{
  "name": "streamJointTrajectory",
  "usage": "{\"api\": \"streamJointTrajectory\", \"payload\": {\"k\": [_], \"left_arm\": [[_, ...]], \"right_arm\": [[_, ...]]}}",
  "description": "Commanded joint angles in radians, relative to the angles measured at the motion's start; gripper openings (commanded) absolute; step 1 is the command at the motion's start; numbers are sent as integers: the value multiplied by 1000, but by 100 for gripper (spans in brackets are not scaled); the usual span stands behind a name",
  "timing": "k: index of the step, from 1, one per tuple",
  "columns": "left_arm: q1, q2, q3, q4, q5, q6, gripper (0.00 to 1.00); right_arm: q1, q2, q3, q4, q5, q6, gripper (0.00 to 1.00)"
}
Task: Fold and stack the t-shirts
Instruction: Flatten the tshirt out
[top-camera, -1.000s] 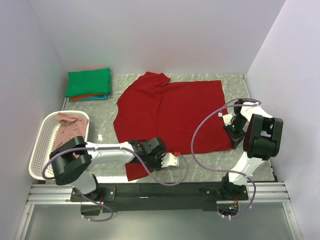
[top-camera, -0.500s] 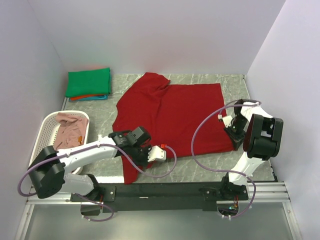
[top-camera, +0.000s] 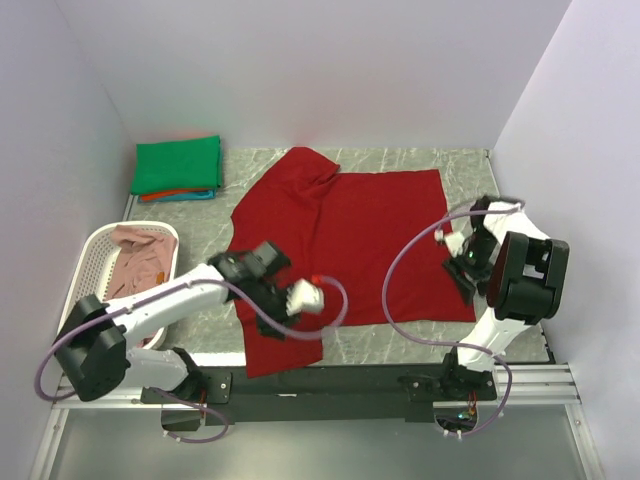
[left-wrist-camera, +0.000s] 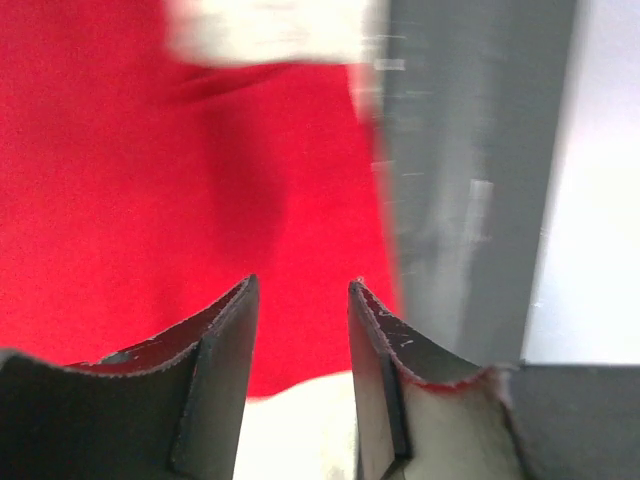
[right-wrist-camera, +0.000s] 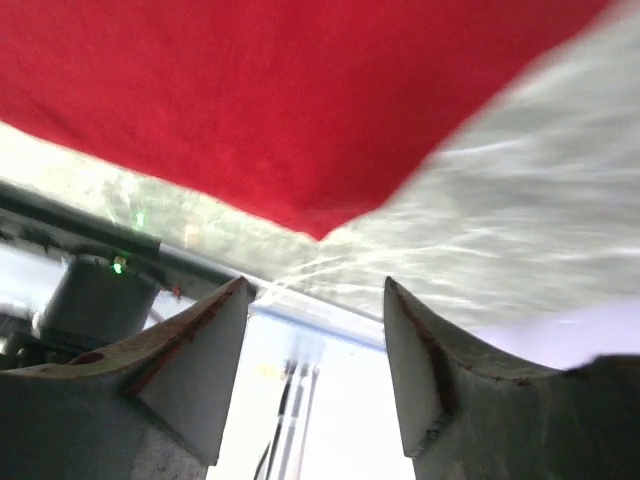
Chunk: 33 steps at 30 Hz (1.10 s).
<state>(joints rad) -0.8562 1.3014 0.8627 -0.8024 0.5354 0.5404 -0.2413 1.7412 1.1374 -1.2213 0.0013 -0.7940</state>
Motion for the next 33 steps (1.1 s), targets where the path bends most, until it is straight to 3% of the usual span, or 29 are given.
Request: {"api": "streamJointTrajectory", "payload": {"k": [1,6,14,23,29,33], "left_arm": [[143,-8,65,-46,-12,47,45],[336,116,94,46,-87,6,43],[505,292,125,147,-216,-94,41],[526,311,-22,68,-238,-40,31],[525,184,-91,-90,-195,30,25],[526,142,30,-179,-144,88,29]], "right_arm": [[3,-19,159,-31,-111,50,61],[81,66,252,55,-130,160,41],[201,150,136,212,-32,233,35],[237,71,-88,281,109,174,34],[274,-54,-212,192,77,92,34],[217,-69,-56,109,-23,84,36]]}}
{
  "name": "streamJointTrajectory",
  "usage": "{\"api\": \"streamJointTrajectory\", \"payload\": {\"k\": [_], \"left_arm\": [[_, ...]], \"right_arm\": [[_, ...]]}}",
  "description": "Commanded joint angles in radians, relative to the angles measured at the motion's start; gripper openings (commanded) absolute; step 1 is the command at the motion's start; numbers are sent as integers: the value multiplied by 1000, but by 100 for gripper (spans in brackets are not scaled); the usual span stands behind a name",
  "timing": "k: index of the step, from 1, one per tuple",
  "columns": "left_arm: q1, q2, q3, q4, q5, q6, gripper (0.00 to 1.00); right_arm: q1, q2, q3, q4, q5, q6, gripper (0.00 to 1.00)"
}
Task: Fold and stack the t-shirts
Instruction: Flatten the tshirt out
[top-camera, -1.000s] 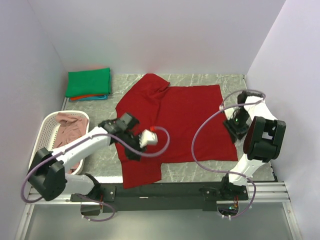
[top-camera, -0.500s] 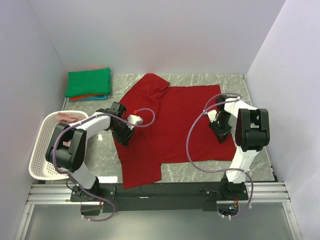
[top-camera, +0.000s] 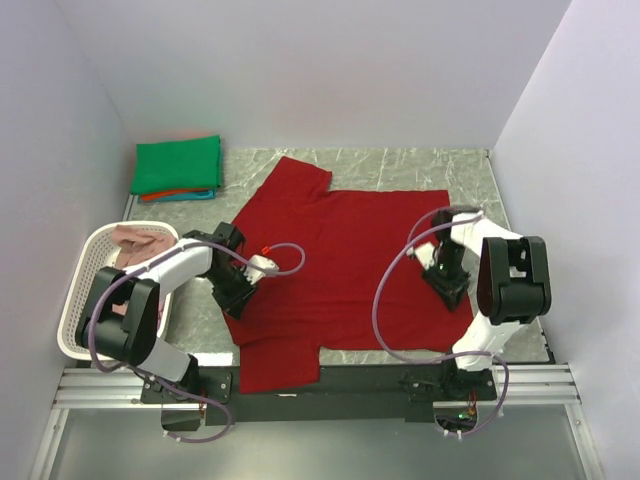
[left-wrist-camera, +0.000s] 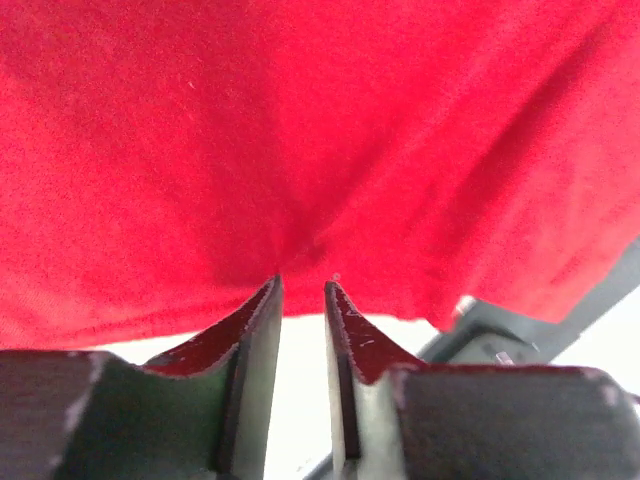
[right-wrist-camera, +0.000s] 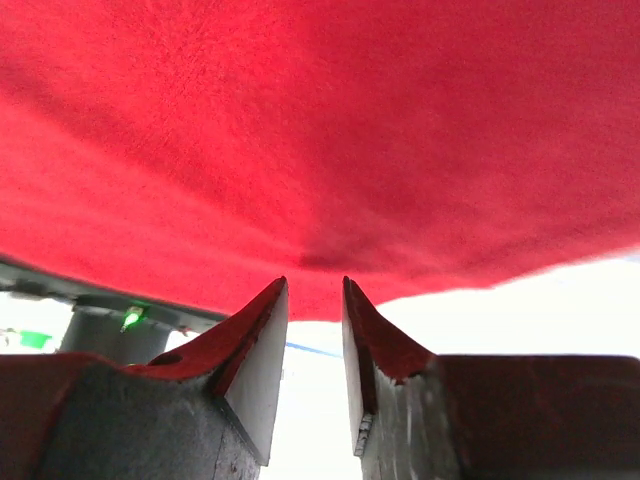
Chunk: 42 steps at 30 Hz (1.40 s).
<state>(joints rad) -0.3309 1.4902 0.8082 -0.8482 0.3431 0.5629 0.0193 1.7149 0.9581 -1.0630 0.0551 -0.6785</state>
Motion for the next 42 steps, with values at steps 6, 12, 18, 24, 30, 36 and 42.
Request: {"api": "streamJointTrajectory", "payload": {"k": [6,12,18,24,30,36,42], "left_arm": [[3,140,328,3,54,-78,35],[27,295,379,161,17,-214,37],[39,297,270,202,-50,-247,36],[29,187,117,150,-42,-221,27],[29,117,78,41,-18,-184,21],[93,172,392,-26,106,-201,45],[144,424,856,26,154,-305,51]], "right_arm": [[-65,167,502,-71,-173,126,35],[-62,354,672,-29,-178,227,33],[-35,384,582,52,-114,218,31],[-24,312,418,84,-86,177,30],[-1,223,332,74,-104,128,32],[-65,242,598,-47,-251,137,44],[-139,397,984,-91,-322,224,45]]}}
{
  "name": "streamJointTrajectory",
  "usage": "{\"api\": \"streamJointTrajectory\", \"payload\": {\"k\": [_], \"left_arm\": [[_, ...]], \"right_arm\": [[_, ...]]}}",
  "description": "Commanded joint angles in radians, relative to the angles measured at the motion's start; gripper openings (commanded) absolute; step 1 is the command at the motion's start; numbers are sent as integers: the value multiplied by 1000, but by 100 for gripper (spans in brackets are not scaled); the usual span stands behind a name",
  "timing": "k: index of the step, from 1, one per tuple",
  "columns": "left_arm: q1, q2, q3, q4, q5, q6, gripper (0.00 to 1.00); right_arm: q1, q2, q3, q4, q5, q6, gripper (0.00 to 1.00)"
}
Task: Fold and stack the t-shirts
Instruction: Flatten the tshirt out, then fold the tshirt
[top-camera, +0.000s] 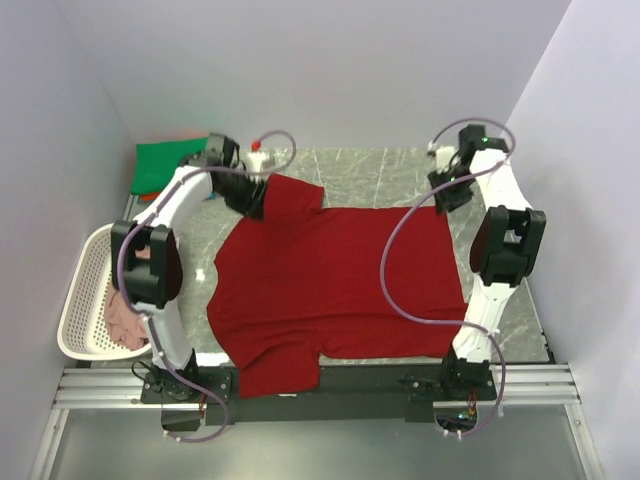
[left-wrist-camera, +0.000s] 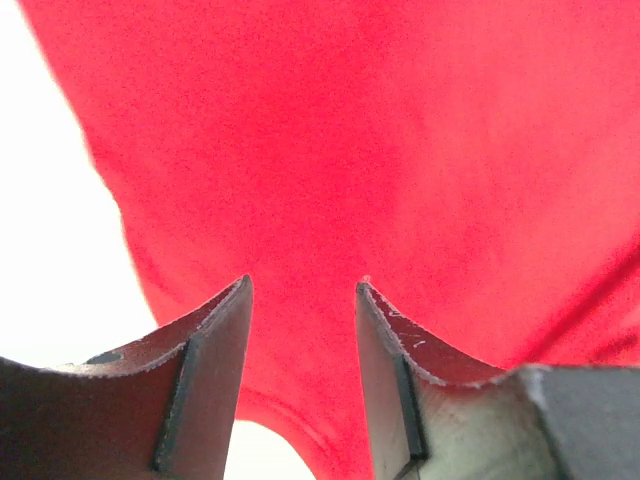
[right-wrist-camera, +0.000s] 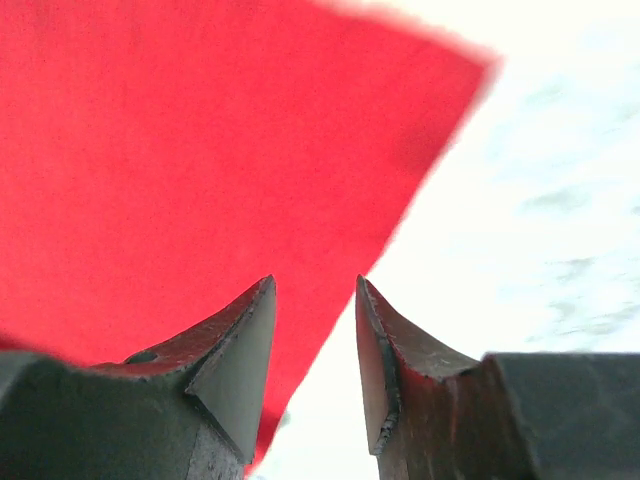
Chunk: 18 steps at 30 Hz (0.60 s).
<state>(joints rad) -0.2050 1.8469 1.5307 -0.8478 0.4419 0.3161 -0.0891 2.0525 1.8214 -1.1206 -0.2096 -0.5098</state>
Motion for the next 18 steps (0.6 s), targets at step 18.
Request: {"api": "streamJointTrajectory", "payload": {"k": [18], "left_arm": [[69,393,450,153,-58,-187,54]], "right_arm": [[-35,288,263,272,110,143,46]]}}
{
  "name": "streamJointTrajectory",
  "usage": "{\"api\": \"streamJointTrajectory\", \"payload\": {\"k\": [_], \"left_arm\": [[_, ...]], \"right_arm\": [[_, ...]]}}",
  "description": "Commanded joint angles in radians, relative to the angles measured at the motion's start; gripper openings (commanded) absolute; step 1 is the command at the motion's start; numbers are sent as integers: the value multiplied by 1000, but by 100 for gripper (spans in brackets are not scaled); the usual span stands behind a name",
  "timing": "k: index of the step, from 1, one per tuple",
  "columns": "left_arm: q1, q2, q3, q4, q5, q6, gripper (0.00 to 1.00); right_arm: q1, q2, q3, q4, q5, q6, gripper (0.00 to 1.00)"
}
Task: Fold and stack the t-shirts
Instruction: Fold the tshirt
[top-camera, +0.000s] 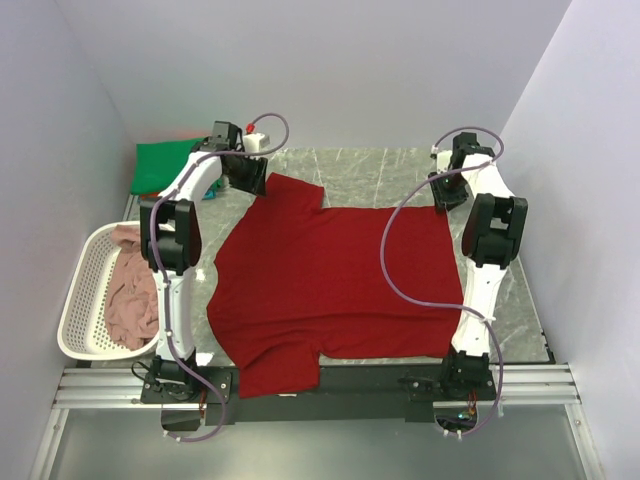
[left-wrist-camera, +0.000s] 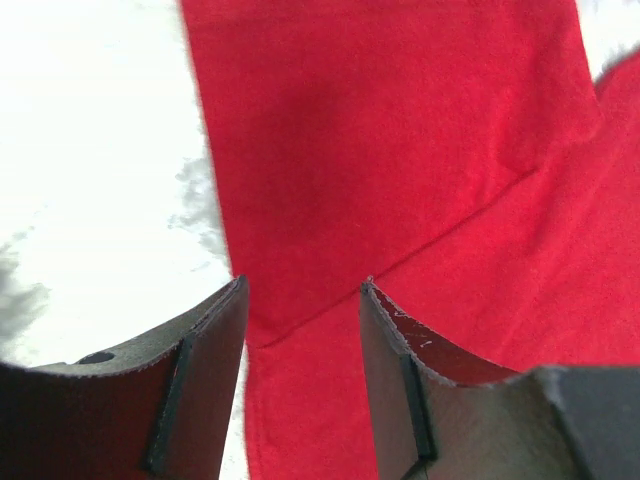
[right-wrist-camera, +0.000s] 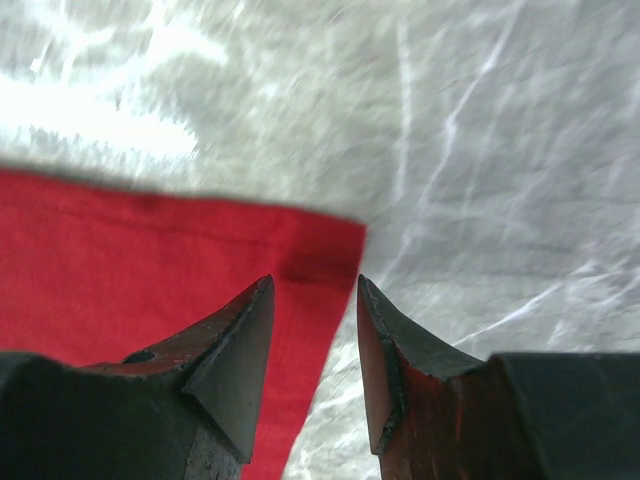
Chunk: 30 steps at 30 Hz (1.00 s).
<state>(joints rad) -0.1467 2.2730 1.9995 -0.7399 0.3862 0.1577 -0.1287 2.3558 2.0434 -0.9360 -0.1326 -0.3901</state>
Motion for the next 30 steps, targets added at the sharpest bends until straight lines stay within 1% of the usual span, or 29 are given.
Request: {"api": "streamJointTrajectory", "payload": {"k": [1,3,8,12,14,15,21,23,25,30], "left_arm": [[12,-46,-33,51,-4,-29,54],[13,-62,-70,63,-4,-27,54],[15,-79,-107,65,-10,-18,54],[25,-76,-111,59,-20,-20,55],[32,-67,-110,57,-21,-27,56],[36,-64,-105,56,-21,-32,59],[44,-32,-68,36,-17,-41,59],[44,-33,-67,36,-15,-43,60],[44,-35,-70,36,-12,-43,60],[44,-38,-76,40,-10,-46,60]], "right_arm": [[6,-9,44,91,34,28,46],[4,11,52,100,40,45,46],[5,55,89,88,33,77,45],[4,105,167,25,22,92,38],[5,112,170,22,19,92,36],[4,112,169,22,16,94,35],[6,132,193,-32,-15,91,33],[4,129,190,-35,-15,96,33],[1,126,189,-41,-21,111,36],[-20,126,199,-55,-59,163,48]]}}
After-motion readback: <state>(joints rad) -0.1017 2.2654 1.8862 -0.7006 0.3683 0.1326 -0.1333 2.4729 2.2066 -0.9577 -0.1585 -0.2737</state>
